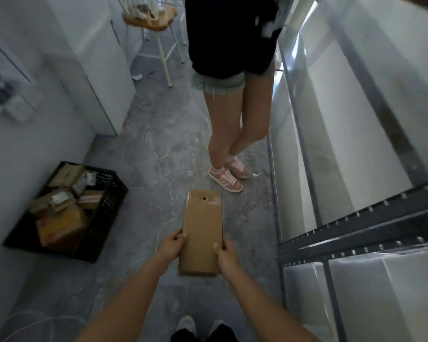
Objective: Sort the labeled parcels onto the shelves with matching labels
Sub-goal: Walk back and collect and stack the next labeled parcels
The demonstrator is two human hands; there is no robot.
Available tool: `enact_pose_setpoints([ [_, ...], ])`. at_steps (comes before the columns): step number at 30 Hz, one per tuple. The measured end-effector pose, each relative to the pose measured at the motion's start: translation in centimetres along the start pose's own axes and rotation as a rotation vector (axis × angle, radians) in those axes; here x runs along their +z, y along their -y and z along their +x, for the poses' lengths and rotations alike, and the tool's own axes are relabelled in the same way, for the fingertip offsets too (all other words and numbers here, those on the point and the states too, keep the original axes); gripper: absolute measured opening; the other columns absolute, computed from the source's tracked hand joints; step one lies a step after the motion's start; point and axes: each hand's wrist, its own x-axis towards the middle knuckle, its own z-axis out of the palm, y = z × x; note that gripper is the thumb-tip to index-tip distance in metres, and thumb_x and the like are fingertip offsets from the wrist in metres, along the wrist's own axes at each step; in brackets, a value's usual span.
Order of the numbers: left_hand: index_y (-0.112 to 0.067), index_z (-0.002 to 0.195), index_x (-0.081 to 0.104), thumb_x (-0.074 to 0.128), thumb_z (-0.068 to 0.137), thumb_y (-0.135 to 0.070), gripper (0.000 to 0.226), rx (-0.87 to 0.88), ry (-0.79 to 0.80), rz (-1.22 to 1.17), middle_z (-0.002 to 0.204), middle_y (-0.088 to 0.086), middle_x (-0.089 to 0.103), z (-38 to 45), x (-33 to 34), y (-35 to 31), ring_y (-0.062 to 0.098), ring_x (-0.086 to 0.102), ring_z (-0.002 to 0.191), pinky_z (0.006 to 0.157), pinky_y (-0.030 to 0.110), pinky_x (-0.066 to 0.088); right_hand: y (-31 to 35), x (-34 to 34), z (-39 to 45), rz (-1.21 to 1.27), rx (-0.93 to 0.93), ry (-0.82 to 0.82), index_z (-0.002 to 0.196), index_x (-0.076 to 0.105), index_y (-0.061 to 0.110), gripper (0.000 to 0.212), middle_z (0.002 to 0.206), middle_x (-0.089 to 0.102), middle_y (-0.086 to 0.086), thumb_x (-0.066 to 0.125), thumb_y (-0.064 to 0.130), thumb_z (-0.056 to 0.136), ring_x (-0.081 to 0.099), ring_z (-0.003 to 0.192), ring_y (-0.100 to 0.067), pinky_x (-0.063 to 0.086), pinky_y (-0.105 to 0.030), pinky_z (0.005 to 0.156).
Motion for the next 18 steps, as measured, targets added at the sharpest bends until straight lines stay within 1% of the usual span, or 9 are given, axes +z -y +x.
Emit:
enact_pose_setpoints([
  [2,-0.006,0.147,0.038,0.045,0.104,-0.022,0.047,0.006,-0.050,-0.020,0.146,0.015,0.046,-5.5,-1.2,-2.9,0.032,0.046,0.133,0.097,0.035,0.041,3.6,-0.5,-5.4,-0.004,-0.023,-0.001,0.137,0.053,0.010,0.037,0.132,0.061,-0.013,0.051,0.017,0.101,0.060,0.112,-0.028,0.049,-0.035,0.093],
  [4,-0.004,0.144,0.039,0.047,0.103,-0.026,0.048,0.032,-0.081,-0.040,0.143,0.015,0.047,-9.9,-2.4,-5.5,0.033,0.048,0.129,0.093,0.034,0.042,7.0,-0.9,-10.1,0.000,-0.057,0.013,0.138,0.053,0.009,0.039,0.132,0.062,-0.013,0.051,0.016,0.100,0.060,0.115,-0.030,0.049,-0.037,0.094],
  [7,0.003,0.139,0.038,0.050,0.102,-0.025,0.048,0.081,-0.134,-0.079,0.140,0.021,0.047,-15.2,-4.1,-9.1,0.035,0.052,0.122,0.099,0.043,0.046,11.7,-1.3,-16.1,0.051,-0.084,0.011,0.135,0.054,0.005,0.038,0.131,0.062,-0.015,0.055,0.011,0.098,0.060,0.116,-0.033,0.050,-0.040,0.096],
  [9,0.006,0.138,0.036,0.051,0.101,-0.021,0.048,0.111,-0.146,-0.082,0.141,0.024,0.045,-18.2,-5.2,-11.1,0.038,0.050,0.125,0.102,0.047,0.045,14.1,-1.4,-19.4,0.086,-0.090,-0.023,0.131,0.055,0.002,0.037,0.127,0.062,-0.015,0.058,0.010,0.096,0.059,0.117,-0.034,0.050,-0.043,0.097],
  [10,0.006,0.138,0.036,0.051,0.101,-0.019,0.047,0.126,-0.143,-0.079,0.142,0.024,0.045,-19.5,-5.7,-11.8,0.039,0.049,0.127,0.103,0.047,0.044,15.0,-1.4,-20.9,0.097,-0.099,-0.044,0.129,0.055,0.003,0.036,0.126,0.062,-0.016,0.060,0.013,0.095,0.060,0.116,-0.034,0.050,-0.044,0.097],
  [11,0.007,0.137,0.035,0.051,0.101,-0.017,0.046,0.141,-0.137,-0.076,0.142,0.025,0.044,-20.9,-6.2,-12.4,0.039,0.048,0.128,0.103,0.047,0.043,15.8,-1.4,-22.2,0.110,-0.111,-0.063,0.127,0.055,0.004,0.035,0.126,0.062,-0.016,0.062,0.017,0.094,0.060,0.114,-0.034,0.051,-0.043,0.096],
  [13,0.007,0.137,0.036,0.050,0.101,-0.015,0.044,0.161,-0.125,-0.061,0.142,0.024,0.045,-23.0,-7.2,-13.0,0.039,0.048,0.128,0.102,0.047,0.044,16.9,-1.3,-24.6,0.137,-0.141,-0.081,0.121,0.054,0.006,0.033,0.122,0.061,-0.014,0.061,0.026,0.096,0.060,0.106,-0.030,0.050,-0.038,0.088],
  [15,0.004,0.136,0.038,0.051,0.101,-0.017,0.043,0.168,-0.110,-0.046,0.141,0.023,0.046,-25.0,-8.1,-13.2,0.037,0.051,0.124,0.102,0.048,0.045,17.4,-1.2,-26.7,0.165,-0.167,-0.095,0.111,0.049,0.009,0.027,0.112,0.058,-0.010,0.059,0.031,0.097,0.056,0.098,-0.024,0.044,-0.032,0.079],
  [18,0.004,0.137,0.038,0.050,0.102,-0.018,0.043,0.187,-0.099,-0.010,0.140,0.023,0.048,-27.3,-9.2,-13.2,0.035,0.052,0.120,0.099,0.045,0.045,17.3,-0.8,-28.8,0.219,-0.179,-0.100,0.103,0.045,0.011,0.029,0.108,0.062,-0.013,0.060,0.034,0.096,0.058,0.090,-0.024,0.047,-0.034,0.077],
])
